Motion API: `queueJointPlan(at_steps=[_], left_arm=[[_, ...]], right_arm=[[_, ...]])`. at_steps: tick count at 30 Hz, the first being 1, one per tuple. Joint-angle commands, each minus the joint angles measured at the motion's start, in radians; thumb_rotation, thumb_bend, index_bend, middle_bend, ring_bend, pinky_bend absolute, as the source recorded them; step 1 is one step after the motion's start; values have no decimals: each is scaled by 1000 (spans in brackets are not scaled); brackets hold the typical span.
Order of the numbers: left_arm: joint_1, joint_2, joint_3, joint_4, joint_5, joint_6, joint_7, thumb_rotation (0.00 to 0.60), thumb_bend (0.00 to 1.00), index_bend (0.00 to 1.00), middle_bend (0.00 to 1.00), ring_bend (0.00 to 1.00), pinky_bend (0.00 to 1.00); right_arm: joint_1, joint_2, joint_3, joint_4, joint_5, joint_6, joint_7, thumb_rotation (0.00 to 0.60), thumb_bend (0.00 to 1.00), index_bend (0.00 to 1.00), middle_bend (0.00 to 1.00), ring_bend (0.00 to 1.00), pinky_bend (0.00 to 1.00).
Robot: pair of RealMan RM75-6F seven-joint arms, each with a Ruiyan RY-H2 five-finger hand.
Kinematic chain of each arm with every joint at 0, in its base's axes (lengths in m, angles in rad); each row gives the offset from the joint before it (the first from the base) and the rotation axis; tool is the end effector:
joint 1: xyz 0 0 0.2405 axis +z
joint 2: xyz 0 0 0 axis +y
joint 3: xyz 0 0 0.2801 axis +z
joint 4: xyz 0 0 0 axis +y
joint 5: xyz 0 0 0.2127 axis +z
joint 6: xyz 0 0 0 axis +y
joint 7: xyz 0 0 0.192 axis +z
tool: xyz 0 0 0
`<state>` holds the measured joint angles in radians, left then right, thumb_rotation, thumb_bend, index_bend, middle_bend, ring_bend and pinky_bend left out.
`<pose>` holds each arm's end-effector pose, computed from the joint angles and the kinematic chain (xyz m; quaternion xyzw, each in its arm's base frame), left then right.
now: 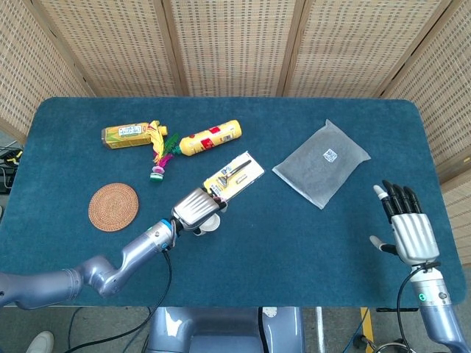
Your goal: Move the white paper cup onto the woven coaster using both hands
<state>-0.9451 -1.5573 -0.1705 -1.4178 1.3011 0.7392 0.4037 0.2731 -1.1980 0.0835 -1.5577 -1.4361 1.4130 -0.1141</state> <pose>-0.0711 0.4082 -0.0735 -0.8653 -0.2015 -0.3293 0.3198 -0.3002 -0.2995 0.1425 0.6323 -0.3313 0.3972 0.5768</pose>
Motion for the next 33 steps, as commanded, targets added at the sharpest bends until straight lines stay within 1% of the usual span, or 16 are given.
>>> queueJointPlan(at_steps=[1, 5, 8, 10, 12, 14, 17, 21, 23, 26, 30, 33], left_arm=[[19, 82, -10, -47, -33, 25, 6, 600, 0, 376, 477, 503, 448], [63, 223, -9, -124, -73, 40, -35, 600, 0, 376, 474, 498, 448], [111, 333, 9, -154, -117, 25, -111, 600, 0, 375, 473, 497, 448], [139, 375, 25, -143, -124, 24, -155, 600, 0, 375, 473, 497, 448], [164, 398, 37, -127, -129, 21, -202, 600, 0, 376, 471, 495, 448], [182, 412, 46, -110, -135, 12, -245, 600, 0, 375, 469, 492, 448], [213, 423, 68, -45, -132, -12, -328, 600, 1, 375, 468, 491, 448], [231, 409, 77, 15, -136, -67, -444, 600, 0, 375, 467, 489, 447], [233, 401, 78, 35, -130, -83, -478, 600, 0, 375, 467, 489, 447], [236, 362, 81, 109, -119, -120, -548, 600, 0, 375, 467, 489, 448], [227, 340, 83, 167, -93, -148, -590, 600, 0, 376, 467, 485, 447], [218, 324, 85, 202, -101, -188, -609, 600, 0, 375, 465, 477, 447]], right_arm=[[-1, -1, 0, -1, -4, -2, -3, 600, 0, 51, 0, 0, 0], [-4, -2, 0, -6, -10, -3, -8, 600, 0, 51, 0, 0, 0], [-7, -2, 1, -11, -16, -2, -16, 600, 0, 51, 0, 0, 0], [-8, -3, 0, -15, -20, -2, -21, 600, 0, 51, 0, 0, 0], [-9, -5, 0, -18, -23, -2, -26, 600, 0, 51, 0, 0, 0], [-10, -7, 0, -19, -24, -2, -30, 600, 0, 51, 0, 0, 0], [-9, -13, -1, -24, -27, -7, -44, 600, 0, 51, 0, 0, 0], [-6, -25, -4, -25, -31, -19, -61, 600, 0, 51, 0, 0, 0], [-5, -28, -5, -25, -31, -23, -65, 600, 0, 51, 0, 0, 0], [-5, -36, -5, -25, -29, -28, -80, 600, 0, 51, 0, 0, 0], [-6, -38, -1, -24, -21, -32, -80, 600, 0, 51, 0, 0, 0], [-7, -38, 1, -22, -21, -33, -80, 600, 0, 51, 0, 0, 0]])
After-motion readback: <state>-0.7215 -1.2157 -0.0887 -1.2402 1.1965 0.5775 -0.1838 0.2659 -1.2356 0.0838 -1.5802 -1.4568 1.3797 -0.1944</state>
